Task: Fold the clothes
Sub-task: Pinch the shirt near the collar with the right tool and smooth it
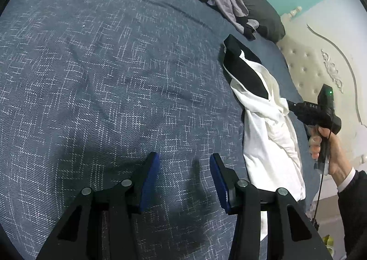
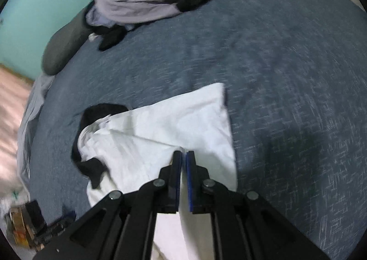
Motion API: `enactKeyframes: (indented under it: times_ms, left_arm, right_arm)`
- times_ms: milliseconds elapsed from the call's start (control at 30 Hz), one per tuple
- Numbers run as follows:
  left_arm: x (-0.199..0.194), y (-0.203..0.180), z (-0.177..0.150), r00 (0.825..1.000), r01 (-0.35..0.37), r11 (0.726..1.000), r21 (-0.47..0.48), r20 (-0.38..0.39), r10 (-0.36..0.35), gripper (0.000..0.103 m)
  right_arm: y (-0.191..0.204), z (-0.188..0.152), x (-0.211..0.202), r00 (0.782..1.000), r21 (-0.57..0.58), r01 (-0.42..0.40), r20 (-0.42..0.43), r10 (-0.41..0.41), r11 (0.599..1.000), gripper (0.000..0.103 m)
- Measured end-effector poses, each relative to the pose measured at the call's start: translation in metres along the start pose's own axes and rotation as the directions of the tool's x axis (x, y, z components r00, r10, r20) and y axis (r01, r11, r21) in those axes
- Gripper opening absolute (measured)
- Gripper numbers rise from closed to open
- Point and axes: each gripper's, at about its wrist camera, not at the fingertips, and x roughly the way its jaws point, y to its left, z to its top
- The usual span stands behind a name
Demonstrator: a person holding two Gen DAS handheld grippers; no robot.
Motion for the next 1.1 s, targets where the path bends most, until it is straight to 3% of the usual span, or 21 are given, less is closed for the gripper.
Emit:
enactKeyframes:
  times_ms: [100,300,433,500,600,733,800,867,933,1100]
  left_arm:
    - [0.0,0.0,0.0,1.0,0.002,1.0,-0.001,0.0,-0.002,0.05]
    - [-0.003,0.001,0.0,1.0,0.006,1.0,-0.001,0.003,-0.006,0.051]
    - [-0.002,0.001,-0.001,1.0,0.007,1.0,-0.001,0.003,-0.007,0.051]
    - [-0.002,0.0,-0.001,1.0,0.006,1.0,0.001,0.004,-0.006,0.052]
    - [-0.002,0.0,-0.001,1.0,0.007,1.0,0.003,0.004,-0.007,0.052]
    - [-0.002,0.001,-0.001,1.0,0.009,1.0,0.003,0.002,-0.009,0.052]
    - [-0.003,0.001,-0.002,1.0,0.007,1.0,0.006,0.002,-0.007,0.052]
    - [-0.003,0.0,-0.001,1.0,0.004,1.0,0.01,0.002,-0.004,0.052]
    - [-0.002,-0.001,-0.001,1.0,0.003,1.0,0.013,0.001,-0.003,0.052]
    - [0.0,-0.001,0.001,1.0,0.006,1.0,0.018,0.0,-0.006,0.053]
  right_arm:
    - [0.006,-0.004,-0.003,0.998,-0.03,0.053,-0.026,-0.053,0.998,0.005]
    - [0.007,-0.013,-0.018,0.997,-0.042,0.074,-0.005,-0.075,0.996,0.005]
    - [0.009,-0.017,-0.016,0.996,-0.014,-0.065,-0.06,0.064,0.998,0.006]
    - [0.012,-0.016,-0.013,0.996,-0.007,-0.06,-0.071,0.059,0.998,0.01]
    - [0.013,-0.015,-0.009,0.995,0.02,-0.072,-0.071,0.074,0.997,0.027]
    - [0.013,-0.01,-0.001,0.995,0.049,-0.068,-0.071,0.071,0.996,0.029]
    - [0.012,-0.007,0.002,0.996,0.055,-0.05,-0.067,0.054,0.997,0.028]
    - [0.008,-0.005,0.004,0.996,0.081,-0.054,-0.063,0.059,0.995,0.014]
    - [0.006,-0.001,0.004,0.996,0.095,-0.069,-0.052,0.074,0.993,0.006]
    - [0.0,0.015,-0.003,0.992,0.145,-0.129,0.003,0.13,0.981,0.004]
